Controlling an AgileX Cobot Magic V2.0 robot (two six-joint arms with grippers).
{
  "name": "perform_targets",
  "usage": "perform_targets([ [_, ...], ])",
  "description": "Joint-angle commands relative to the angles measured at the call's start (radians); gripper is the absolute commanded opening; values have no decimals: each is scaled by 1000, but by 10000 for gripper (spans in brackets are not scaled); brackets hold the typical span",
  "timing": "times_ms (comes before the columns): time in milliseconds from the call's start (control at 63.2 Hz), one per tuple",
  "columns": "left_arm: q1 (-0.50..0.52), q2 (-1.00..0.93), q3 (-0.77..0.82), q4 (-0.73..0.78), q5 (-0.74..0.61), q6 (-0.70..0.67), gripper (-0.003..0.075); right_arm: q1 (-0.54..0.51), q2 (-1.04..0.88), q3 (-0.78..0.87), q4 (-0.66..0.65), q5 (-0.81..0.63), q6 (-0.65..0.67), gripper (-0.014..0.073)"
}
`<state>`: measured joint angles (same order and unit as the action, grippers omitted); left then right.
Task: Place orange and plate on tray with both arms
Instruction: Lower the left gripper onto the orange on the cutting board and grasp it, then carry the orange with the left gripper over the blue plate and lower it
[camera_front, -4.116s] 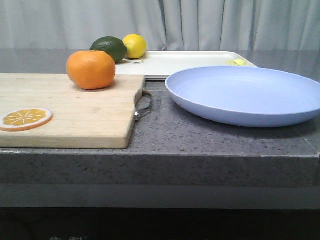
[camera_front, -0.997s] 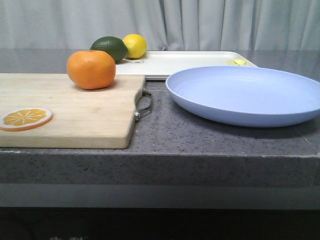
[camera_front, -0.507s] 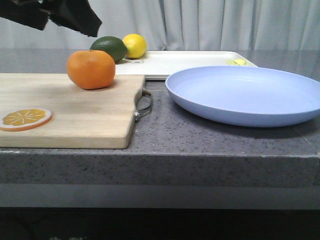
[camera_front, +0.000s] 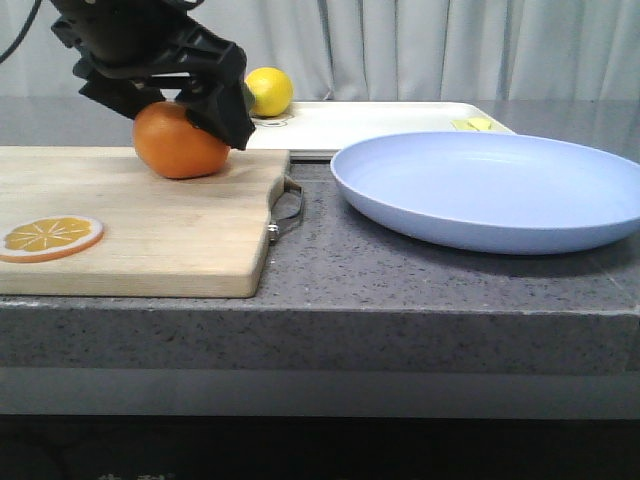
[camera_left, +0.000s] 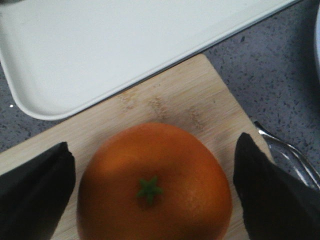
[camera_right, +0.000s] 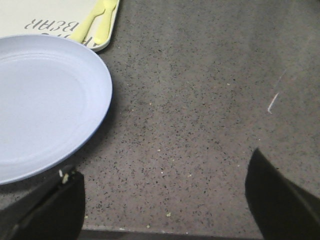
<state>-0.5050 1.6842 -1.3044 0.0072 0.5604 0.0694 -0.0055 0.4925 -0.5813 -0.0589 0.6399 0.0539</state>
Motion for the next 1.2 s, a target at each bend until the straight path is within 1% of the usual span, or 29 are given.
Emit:
perform_targets([
  [0, -7, -31, -38, 1, -39, 1, 623, -6, 12, -27, -2, -65, -13, 653],
  [79, -7, -28, -38, 1, -35, 1, 617, -6, 12, -27, -2, -65, -13, 653],
  [142, -7, -28, -38, 1, -35, 1, 584, -6, 12, -27, -2, -65, -13, 653],
  [190, -7, -28, -38, 1, -28, 1, 536, -6, 12, -27, -2, -65, -13, 653],
  [253, -7, -28, -38, 1, -13, 1, 447, -6, 12, -27, -2, -65, -13, 653],
  [332, -7, -28, -42, 1, 10, 1, 377, -6, 12, -27, -2, -65, -13, 653],
  [348, -7, -28, -45, 1, 13, 1, 372, -6, 12, -27, -2, -65, -13, 653],
  [507, -17, -28, -106, -7, 65, -1, 372, -6, 12, -27, -2, -65, -13, 653],
  [712, -108, -20, -216, 1, 95, 5, 372, -6, 12, -27, -2, -65, -13, 653],
  [1077, -285, 164, -477, 1, 169, 5, 372, -6, 12, -27, -2, -65, -13, 653],
  [1187, -320, 227, -549, 1, 192, 5, 372, -6, 12, -27, -2, -65, -13, 653],
])
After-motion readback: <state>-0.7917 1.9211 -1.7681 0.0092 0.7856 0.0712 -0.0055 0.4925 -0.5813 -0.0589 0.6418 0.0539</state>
